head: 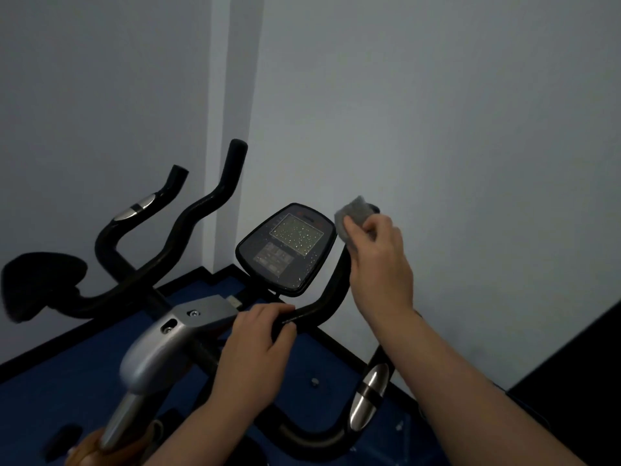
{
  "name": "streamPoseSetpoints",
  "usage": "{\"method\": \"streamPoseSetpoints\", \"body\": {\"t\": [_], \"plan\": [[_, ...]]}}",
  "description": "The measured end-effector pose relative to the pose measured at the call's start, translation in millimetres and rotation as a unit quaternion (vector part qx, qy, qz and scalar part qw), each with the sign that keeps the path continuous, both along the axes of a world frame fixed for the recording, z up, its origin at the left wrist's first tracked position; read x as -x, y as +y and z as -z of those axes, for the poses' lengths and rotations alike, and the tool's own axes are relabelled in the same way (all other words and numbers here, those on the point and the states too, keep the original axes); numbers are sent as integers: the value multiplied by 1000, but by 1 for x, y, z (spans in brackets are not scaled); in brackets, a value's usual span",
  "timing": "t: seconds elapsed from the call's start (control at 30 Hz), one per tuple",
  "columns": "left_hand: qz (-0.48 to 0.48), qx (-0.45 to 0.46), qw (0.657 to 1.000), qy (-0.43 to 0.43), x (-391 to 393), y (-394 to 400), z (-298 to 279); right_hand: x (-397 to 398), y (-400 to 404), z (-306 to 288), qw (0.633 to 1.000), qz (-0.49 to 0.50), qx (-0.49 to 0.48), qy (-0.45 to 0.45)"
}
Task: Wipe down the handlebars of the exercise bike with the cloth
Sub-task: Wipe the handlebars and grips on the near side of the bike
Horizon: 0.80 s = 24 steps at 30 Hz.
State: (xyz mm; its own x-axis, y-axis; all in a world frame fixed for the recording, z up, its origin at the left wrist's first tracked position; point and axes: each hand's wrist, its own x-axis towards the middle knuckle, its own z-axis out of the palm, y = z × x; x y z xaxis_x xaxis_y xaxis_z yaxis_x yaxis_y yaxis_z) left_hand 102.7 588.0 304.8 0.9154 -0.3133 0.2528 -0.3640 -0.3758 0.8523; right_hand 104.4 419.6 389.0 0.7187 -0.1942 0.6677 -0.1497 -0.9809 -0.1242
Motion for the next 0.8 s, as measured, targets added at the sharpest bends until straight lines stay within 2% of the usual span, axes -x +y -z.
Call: {"method": "streamPoseSetpoints", "body": {"t": [0.07,0.13,0.2,0.27,0.33,0.43,0.5,0.57,0.67,0.73,0.8], "plan": [[-1,6,1000,5,0,1,1,10,7,26,998,-9,-25,57],[-2,16,1000,10,0,2,1,23,18,45,992,-31,-101,68],[-6,17,1000,16,-2,2,3,23,20,41,983,-69,-149,81],[-10,18,1000,18,-4,3,3,18,14,27,978,-95,-156,104],[-30,40,998,33,-5,4,3,16,6,19,985,-73,-137,72],[-58,58,995,59,-6,4,4,25,22,38,983,-30,-176,35],[-73,59,993,71,-8,6,5,33,48,55,980,-35,-194,20],[-91,60,991,79,-10,9,3,38,66,65,980,-71,-182,44],[-123,84,986,72,-6,15,-2,33,47,43,967,-109,-202,107],[-137,80,986,49,-1,23,-5,29,21,24,964,-85,-220,122],[-147,51,987,26,6,34,-2,30,14,23,968,-32,-231,90]]}}
